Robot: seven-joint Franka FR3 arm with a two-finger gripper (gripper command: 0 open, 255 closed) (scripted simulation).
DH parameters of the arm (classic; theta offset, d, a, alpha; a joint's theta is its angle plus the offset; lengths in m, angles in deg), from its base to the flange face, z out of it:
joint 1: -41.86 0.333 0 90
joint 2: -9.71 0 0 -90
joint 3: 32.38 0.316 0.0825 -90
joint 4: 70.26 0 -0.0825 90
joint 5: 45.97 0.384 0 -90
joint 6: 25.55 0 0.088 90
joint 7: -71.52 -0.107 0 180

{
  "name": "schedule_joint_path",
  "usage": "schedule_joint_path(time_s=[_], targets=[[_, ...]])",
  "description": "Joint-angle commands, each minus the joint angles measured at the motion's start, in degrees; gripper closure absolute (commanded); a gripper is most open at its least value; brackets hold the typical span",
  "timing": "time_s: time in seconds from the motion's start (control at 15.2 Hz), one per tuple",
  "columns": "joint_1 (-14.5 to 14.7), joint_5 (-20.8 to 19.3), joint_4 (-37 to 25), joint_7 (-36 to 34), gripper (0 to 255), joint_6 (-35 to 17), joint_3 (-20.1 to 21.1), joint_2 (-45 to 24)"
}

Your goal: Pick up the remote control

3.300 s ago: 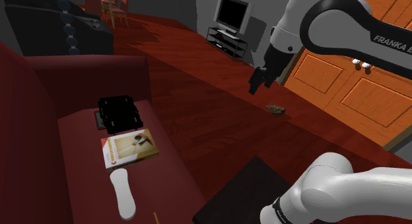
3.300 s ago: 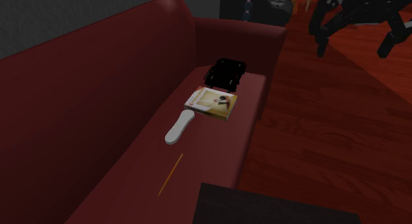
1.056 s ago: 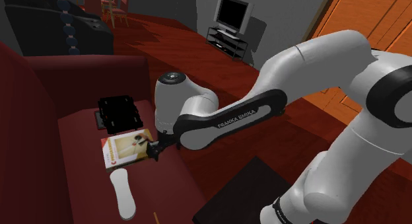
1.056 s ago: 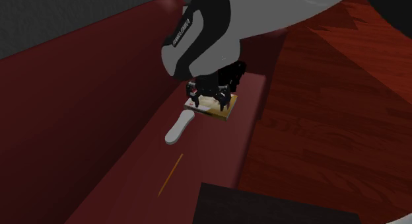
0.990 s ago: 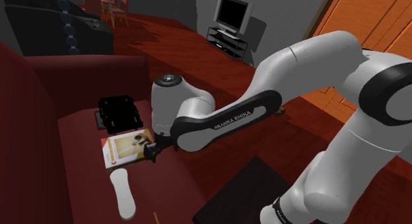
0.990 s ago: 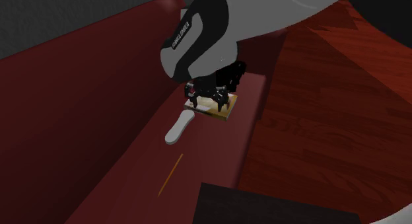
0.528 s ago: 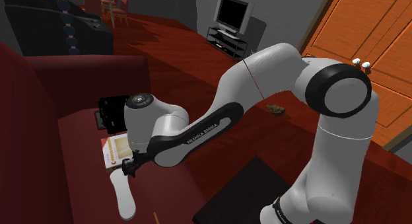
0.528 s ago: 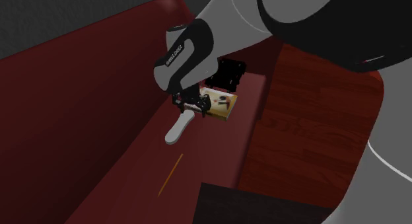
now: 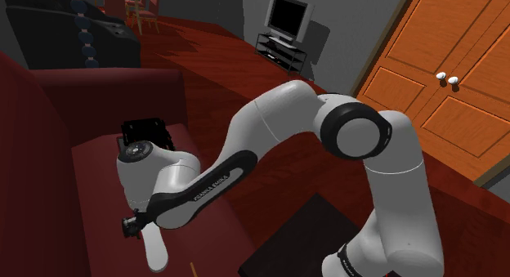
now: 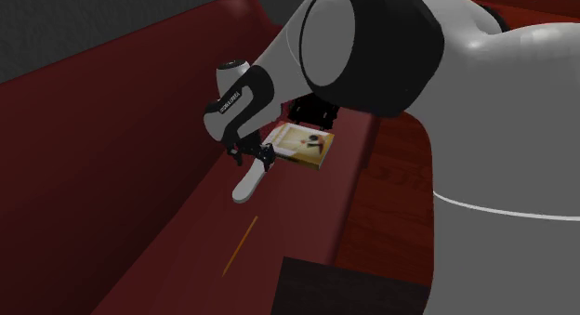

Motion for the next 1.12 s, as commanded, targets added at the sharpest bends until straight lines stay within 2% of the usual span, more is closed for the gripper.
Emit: schedule_joint_path(time_s=[0.0,0.59,0.66,1.06], targets=[[1.14,-0.53,-2.52,-0.52,0,-0.10,-0.58,-2.72],[2.19,-1.97,-3.67,-1.38,0,-2.81,-2.02,-6.59],[2.20,-1.95,-3.71,-1.38,255,-2.76,-2.00,-6.57],[2.20,-1.95,-3.70,-1.38,255,-2.75,-1.99,-6.56]])
